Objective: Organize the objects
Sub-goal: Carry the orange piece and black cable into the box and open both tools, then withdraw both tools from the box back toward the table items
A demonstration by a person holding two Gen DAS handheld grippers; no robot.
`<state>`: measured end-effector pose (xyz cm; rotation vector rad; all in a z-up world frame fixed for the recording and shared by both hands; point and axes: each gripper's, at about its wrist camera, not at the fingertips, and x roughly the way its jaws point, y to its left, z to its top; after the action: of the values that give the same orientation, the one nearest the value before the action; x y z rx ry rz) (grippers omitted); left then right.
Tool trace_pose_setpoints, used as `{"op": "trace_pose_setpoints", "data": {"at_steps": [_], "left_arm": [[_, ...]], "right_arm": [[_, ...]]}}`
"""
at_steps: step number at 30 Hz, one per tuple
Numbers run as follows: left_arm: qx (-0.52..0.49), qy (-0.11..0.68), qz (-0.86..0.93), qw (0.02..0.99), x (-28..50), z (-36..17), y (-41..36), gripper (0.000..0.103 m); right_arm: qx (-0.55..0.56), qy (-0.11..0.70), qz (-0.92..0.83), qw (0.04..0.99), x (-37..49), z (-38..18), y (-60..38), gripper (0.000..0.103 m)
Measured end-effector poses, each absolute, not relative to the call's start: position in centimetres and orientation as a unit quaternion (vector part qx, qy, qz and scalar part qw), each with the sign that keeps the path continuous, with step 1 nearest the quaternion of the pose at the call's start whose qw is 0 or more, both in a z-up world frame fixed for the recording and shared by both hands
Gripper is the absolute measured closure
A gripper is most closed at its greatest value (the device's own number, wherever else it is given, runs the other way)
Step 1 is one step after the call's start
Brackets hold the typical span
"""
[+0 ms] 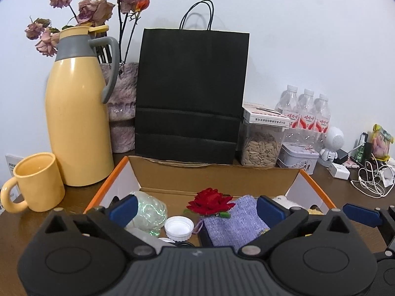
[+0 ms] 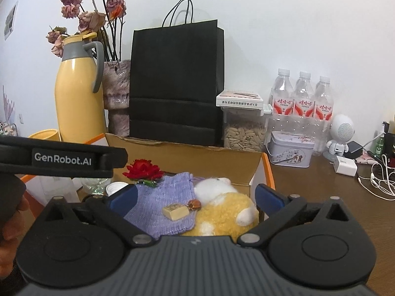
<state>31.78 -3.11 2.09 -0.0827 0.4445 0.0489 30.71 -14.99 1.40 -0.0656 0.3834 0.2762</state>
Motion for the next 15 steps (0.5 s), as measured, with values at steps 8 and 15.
{"op": "trace_pose_setpoints", "data": {"at_steps": [8, 15], "left_arm": [[-0.046, 0.218, 0.028, 0.974, 31.1, 2.2, -2.9, 0.000], [-0.050, 0.203, 0.026, 0.978, 29.3, 2.1, -2.3, 0.000]], "right_arm": [[-0.039, 0.182, 0.132, 0.974, 30.0, 1.2, -15.1, 0.000], [-0.046, 0.170, 0.128, 0.976, 28.6, 1.2, -15.2, 0.000]]}}
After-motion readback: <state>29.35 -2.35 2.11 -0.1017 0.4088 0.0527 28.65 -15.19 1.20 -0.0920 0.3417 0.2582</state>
